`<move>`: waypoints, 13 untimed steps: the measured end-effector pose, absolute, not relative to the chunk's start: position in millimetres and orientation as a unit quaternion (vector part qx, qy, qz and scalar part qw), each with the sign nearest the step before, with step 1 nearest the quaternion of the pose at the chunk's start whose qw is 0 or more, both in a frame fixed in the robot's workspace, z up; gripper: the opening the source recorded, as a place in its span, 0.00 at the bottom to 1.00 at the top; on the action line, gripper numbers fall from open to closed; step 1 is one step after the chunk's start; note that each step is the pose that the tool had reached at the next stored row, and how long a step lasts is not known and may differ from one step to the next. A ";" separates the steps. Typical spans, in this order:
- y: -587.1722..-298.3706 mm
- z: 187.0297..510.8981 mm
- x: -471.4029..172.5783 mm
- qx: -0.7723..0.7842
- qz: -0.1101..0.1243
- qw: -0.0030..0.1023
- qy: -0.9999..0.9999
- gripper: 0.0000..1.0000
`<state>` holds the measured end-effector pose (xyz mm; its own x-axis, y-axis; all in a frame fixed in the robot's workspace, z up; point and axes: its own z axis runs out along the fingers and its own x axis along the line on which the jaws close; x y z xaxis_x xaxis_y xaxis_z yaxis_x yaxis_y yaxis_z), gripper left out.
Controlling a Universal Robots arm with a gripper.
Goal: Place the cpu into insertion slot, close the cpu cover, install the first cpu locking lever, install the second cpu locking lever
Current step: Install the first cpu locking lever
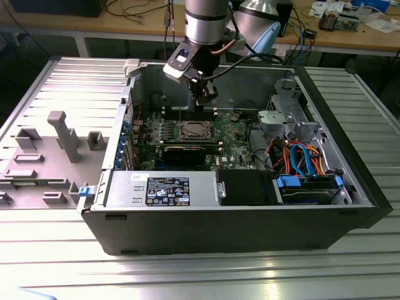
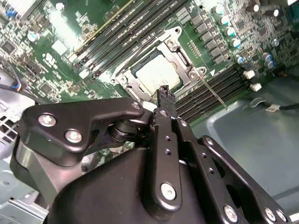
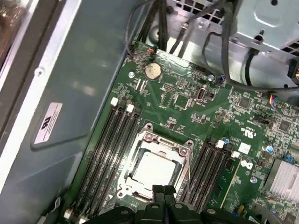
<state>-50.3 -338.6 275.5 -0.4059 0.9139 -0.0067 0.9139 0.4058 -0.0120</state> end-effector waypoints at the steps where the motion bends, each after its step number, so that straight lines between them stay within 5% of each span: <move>1: -338.6 275.2 -50.3 -0.514 0.007 0.000 -0.858 0.11; 13: -338.7 274.6 -50.5 -0.447 0.007 0.000 -0.895 0.11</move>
